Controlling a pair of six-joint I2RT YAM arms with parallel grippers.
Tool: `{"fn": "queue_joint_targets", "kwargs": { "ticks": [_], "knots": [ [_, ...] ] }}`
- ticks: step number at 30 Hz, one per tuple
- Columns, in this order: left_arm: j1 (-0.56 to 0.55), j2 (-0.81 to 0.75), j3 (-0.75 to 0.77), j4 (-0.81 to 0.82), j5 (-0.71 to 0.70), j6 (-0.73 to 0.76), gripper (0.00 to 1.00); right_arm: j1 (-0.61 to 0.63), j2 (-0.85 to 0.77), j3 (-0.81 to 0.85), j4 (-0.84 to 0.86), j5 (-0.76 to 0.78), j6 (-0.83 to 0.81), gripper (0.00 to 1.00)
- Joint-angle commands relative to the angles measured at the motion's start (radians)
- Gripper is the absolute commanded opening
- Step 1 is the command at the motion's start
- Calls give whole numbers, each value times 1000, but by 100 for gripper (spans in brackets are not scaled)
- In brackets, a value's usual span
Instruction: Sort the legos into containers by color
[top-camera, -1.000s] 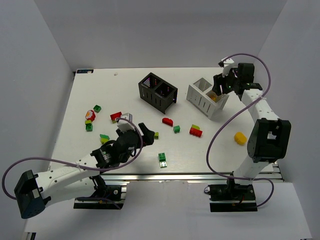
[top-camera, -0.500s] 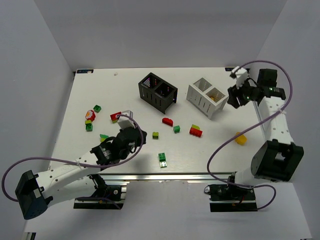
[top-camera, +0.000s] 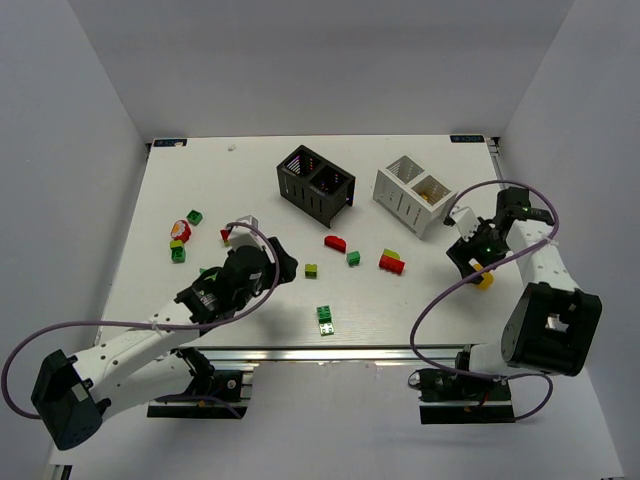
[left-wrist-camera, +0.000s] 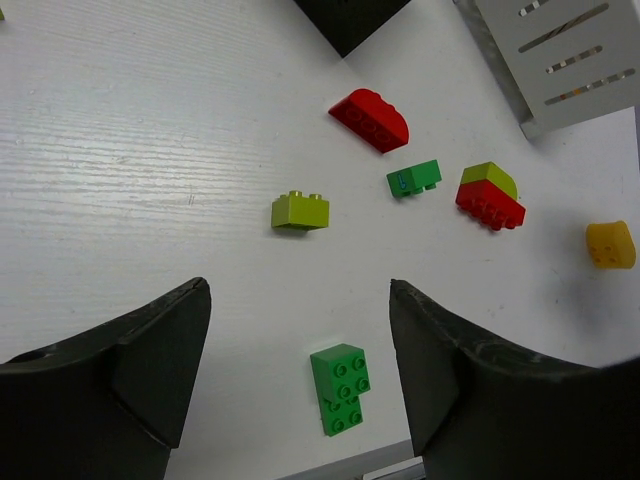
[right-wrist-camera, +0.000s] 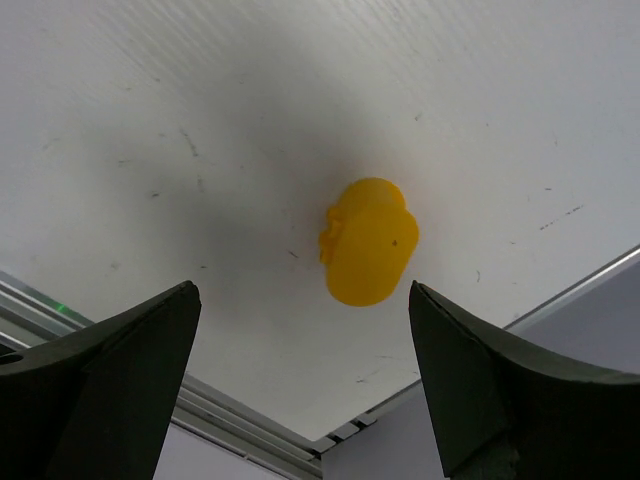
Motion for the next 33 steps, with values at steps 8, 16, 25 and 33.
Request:
{"fn": "queue_joint_targets", "kwargs": {
  "ticks": [8,16,25,33],
  "knots": [
    [35,50,-5,41,97,14,83,-5,176,74,95,133,11,87],
    [35,36,-16,34,102,-18,83,-19,264,77,139,175,15,82],
    [35,4,-14,3,105,-49,83,-35,307,46,164,142,-6,65],
    [35,-32,-33,3,118,-98,83,-39,273,23,142,85,-41,29]
  ]
}}
